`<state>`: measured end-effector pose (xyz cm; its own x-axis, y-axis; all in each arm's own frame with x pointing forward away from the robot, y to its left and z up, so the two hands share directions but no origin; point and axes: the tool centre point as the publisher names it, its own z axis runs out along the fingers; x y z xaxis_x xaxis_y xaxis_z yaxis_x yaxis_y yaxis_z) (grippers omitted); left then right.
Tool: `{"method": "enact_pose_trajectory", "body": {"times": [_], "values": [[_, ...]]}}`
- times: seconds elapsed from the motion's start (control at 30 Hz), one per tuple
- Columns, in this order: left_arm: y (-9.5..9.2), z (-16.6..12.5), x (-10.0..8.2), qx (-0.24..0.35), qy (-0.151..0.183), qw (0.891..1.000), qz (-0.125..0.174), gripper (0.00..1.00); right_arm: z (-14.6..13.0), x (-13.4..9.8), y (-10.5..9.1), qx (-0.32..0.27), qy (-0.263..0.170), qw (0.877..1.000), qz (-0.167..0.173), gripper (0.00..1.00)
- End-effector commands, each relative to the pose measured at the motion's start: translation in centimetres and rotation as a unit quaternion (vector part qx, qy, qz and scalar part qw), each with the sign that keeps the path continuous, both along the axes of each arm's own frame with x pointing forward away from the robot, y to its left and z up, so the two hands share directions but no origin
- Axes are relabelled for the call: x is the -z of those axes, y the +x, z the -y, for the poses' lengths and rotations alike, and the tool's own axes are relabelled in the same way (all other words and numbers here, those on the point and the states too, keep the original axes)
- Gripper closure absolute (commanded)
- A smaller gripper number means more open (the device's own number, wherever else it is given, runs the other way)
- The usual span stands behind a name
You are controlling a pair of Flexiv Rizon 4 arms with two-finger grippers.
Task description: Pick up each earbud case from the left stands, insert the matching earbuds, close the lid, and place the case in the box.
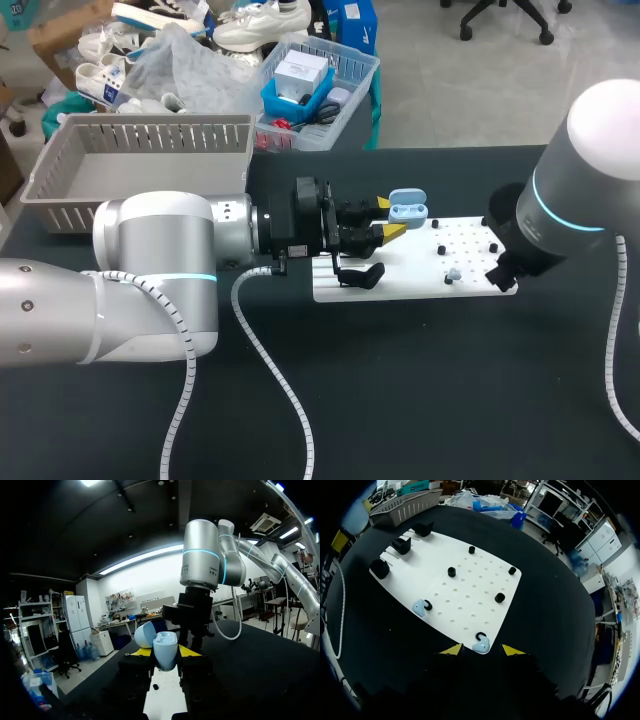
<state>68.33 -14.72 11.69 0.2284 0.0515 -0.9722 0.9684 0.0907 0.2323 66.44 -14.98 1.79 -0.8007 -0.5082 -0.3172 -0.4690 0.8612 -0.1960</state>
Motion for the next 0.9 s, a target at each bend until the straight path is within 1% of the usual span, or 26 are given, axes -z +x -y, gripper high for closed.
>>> {"method": "enact_pose_trajectory", "body": {"times": [0.03, 0.17, 0.33, 0.47, 0.53, 0.57, 0.9], "values": [[-0.05, 0.02, 0.06, -0.002, -0.001, 1.000, 0.001, 1.00, -0.06, 0.12, 0.01, 0.001, 0.001, 1.000, -0.001, 0.60], [-0.05, 0.02, 0.06, -0.002, -0.001, 1.000, 0.001, 1.00, -0.08, 0.12, 0.09, 0.002, 0.002, 1.000, 0.000, 0.64], [-0.05, 0.02, 0.06, -0.002, -0.001, 1.000, 0.001, 1.00, -0.21, 0.08, 0.30, 0.001, 0.001, 1.000, 0.000, 0.62], [-0.05, 0.02, 0.06, -0.002, -0.001, 1.000, 0.001, 1.00, -0.38, 0.11, 0.43, -0.002, 0.001, 1.000, -0.001, 0.64], [-0.05, 0.02, 0.06, -0.002, -0.001, 1.000, 0.001, 1.00, -0.44, 0.13, 0.44, -0.003, 0.000, 1.000, -0.002, 0.67], [-0.05, 0.02, 0.06, -0.002, -0.001, 1.000, 0.001, 1.00, -0.44, 0.13, 0.44, -0.003, 0.000, 1.000, -0.002, 0.72], [-0.05, 0.02, 0.06, -0.002, -0.001, 1.000, 0.001, 1.00, -0.53, 0.33, 0.34, -0.001, -0.001, 1.000, -0.004, 0.73]]}}
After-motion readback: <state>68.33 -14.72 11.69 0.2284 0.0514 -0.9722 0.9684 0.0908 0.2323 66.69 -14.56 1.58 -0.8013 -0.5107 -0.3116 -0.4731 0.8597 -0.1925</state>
